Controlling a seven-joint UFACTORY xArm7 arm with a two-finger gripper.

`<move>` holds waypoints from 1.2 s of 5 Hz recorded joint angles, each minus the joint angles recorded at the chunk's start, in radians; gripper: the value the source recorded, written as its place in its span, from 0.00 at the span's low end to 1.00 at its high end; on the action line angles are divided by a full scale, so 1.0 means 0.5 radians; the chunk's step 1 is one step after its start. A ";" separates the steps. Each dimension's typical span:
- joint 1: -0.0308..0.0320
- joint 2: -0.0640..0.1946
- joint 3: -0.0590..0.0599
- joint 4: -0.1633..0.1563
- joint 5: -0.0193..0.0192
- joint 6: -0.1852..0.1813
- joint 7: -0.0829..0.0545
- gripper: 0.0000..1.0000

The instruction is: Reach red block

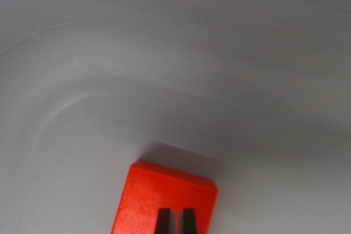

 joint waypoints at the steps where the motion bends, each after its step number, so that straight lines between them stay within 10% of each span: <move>1: 0.000 0.000 0.000 0.000 0.0000 0.000 0.000 0.00; 6: 0.009 0.035 0.005 -0.005 -0.0053 -0.040 0.003 0.00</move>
